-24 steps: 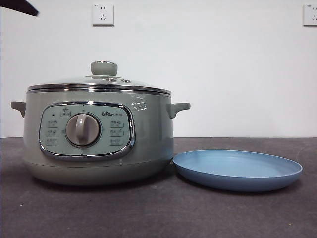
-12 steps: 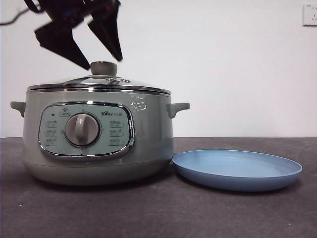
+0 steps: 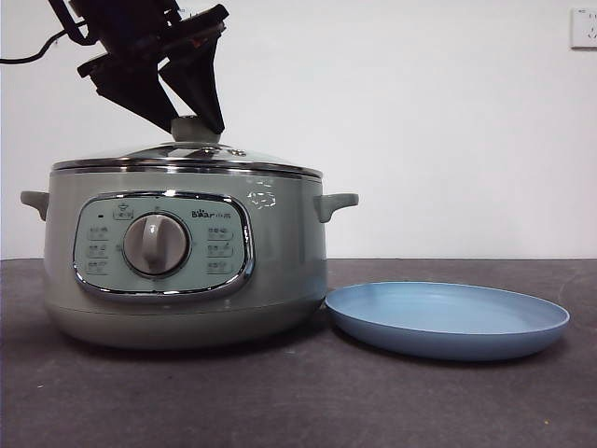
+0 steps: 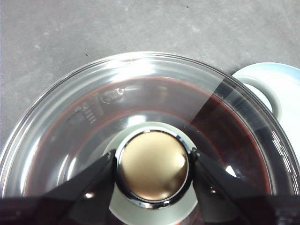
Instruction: Take the pumpkin out from the steamer,put the pumpkin in the blue plate,close the lid
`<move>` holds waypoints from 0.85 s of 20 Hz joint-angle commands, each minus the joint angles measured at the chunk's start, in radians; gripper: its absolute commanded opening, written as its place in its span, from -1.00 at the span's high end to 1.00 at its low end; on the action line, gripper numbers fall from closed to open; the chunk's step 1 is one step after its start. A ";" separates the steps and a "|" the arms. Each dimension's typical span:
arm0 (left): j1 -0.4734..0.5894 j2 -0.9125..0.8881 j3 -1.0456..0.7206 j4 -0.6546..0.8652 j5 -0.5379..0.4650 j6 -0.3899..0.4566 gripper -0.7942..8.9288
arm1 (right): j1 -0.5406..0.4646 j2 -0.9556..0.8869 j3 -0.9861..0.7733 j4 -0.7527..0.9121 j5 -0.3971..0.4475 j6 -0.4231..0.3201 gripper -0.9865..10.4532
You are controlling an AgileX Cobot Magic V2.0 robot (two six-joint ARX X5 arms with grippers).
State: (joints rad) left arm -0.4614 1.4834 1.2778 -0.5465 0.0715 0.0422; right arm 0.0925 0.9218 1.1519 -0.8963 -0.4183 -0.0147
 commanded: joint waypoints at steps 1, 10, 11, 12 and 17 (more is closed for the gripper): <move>-0.004 0.003 0.001 -0.001 0.008 0.014 0.86 | 0.002 0.001 0.004 0.004 0.002 0.005 -0.05; -0.004 -0.080 0.006 0.022 -0.024 0.014 0.85 | 0.004 0.009 0.004 0.027 -0.003 0.035 -0.05; -0.004 -0.102 0.006 0.024 -0.032 0.014 0.86 | 0.013 0.012 0.004 0.045 -0.003 0.048 -0.05; -0.004 -0.127 0.006 0.023 -0.047 0.014 0.85 | 0.024 0.016 0.004 0.063 -0.006 0.053 -0.05; -0.004 -0.280 0.006 0.001 -0.146 0.014 0.86 | 0.164 0.093 0.006 0.186 -0.054 0.078 -0.05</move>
State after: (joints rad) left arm -0.4622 1.2213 1.2770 -0.5816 -0.0692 0.0448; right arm 0.2478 1.0077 1.1538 -0.7158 -0.4690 0.0486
